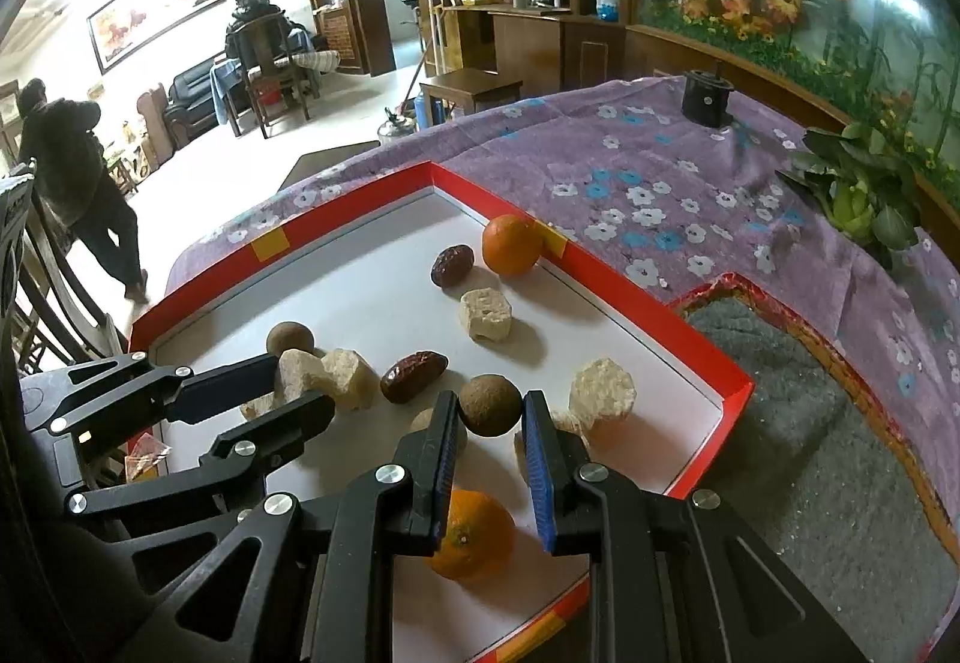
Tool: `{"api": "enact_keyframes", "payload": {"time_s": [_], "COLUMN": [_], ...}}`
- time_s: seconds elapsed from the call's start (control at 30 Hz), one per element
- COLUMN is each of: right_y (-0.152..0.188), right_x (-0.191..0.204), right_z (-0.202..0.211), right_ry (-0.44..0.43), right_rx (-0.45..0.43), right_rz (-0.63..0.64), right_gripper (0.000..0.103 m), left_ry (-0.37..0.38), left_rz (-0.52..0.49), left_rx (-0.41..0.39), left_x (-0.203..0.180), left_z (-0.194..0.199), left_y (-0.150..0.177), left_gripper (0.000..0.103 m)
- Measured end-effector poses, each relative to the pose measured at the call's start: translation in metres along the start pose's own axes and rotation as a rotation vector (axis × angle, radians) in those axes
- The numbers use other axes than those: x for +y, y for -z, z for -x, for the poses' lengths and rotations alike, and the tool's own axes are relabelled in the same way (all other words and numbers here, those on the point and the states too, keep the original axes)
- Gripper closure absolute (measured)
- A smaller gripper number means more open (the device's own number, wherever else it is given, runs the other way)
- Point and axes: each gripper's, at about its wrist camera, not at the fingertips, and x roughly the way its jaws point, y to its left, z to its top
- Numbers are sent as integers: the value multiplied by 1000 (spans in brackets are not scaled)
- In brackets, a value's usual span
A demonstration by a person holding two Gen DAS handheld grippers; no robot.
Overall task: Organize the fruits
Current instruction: 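Carry the pale slice and the brown fruit over the tray with both grippers, then open both grippers to drop the slice and the brown fruit into the tray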
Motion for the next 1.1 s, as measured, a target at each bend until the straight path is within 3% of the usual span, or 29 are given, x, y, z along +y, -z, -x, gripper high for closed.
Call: {"api": "enact_keyframes", "payload": {"time_s": [0.1, 0.2, 0.23, 0.8, 1.1], "right_y": [1, 3, 3, 31, 61], "right_x": [-2, -3, -4, -11, -15], "right_z": [2, 6, 7, 43, 75], "right_ry": [-10, -11, -8, 28, 69], "right_rx": [-1, -8, -11, -75, -169], "right_rz": [-12, -20, -22, -65, -123], "right_gripper": [82, 82, 82, 77, 56], "left_ry": [-4, 0, -3, -19, -50], "left_rz": [-1, 9, 15, 3, -15], "left_rx": [4, 3, -1, -30, -84], "left_x": [1, 1, 1, -11, -24], "left_z": [0, 0, 0, 15, 38], "left_y": [0, 1, 2, 9, 14], "left_gripper": [73, 55, 54, 54, 54]}}
